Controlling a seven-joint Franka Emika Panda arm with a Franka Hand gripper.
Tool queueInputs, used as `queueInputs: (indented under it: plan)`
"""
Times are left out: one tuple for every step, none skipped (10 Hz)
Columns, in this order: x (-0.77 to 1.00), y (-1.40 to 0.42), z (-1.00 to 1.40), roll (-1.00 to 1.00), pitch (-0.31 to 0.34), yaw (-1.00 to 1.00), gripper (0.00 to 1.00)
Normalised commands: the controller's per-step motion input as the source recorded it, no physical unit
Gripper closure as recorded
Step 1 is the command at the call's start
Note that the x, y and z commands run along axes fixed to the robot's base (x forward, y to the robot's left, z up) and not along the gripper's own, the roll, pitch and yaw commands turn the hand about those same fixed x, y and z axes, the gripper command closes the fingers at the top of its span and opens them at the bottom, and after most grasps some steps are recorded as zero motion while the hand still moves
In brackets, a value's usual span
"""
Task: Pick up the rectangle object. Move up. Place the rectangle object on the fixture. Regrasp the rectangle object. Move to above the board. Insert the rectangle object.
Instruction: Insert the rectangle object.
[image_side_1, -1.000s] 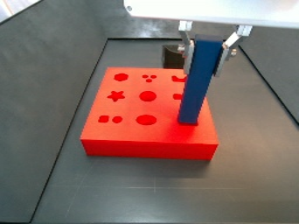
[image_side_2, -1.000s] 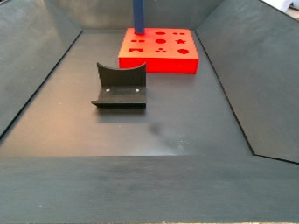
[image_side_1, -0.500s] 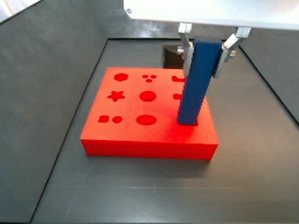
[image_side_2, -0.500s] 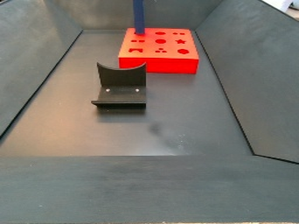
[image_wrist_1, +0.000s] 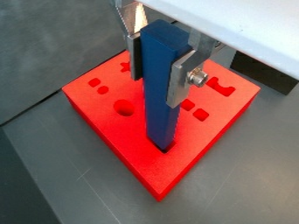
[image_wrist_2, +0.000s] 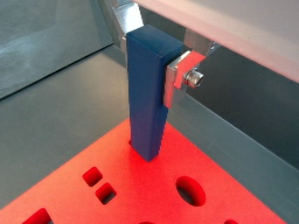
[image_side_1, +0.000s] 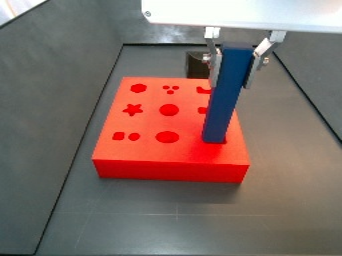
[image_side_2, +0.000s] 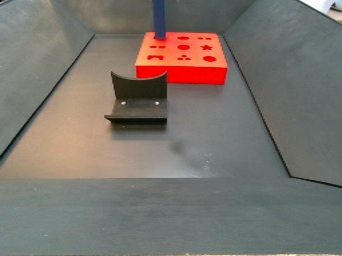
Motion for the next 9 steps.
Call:
queueInputs:
  plan:
    - [0.00, 0.00, 0.00, -0.04, -0.006, 0.03, 1.00]
    - [0.03, 0.00, 0.07, -0.02, 0.000, 0.00, 1.00]
    - [0.00, 0.00, 0.14, 0.00, 0.000, 0.00, 1.00]
    - [0.04, 0.00, 0.05, 0.00, 0.000, 0.00, 1.00]
    - [0.02, 0.00, 0.00, 0.00, 0.000, 0.00, 1.00]
    - [0.02, 0.00, 0.00, 0.00, 0.000, 0.00, 1.00]
    - [0.05, -0.06, -0.05, 0.00, -0.007, 0.00, 1.00]
    - [0.03, -0.03, -0.11, 0.00, -0.010, 0.00, 1.00]
    - [0.00, -0.02, -0.11, 0.00, -0.010, 0.00, 1.00]
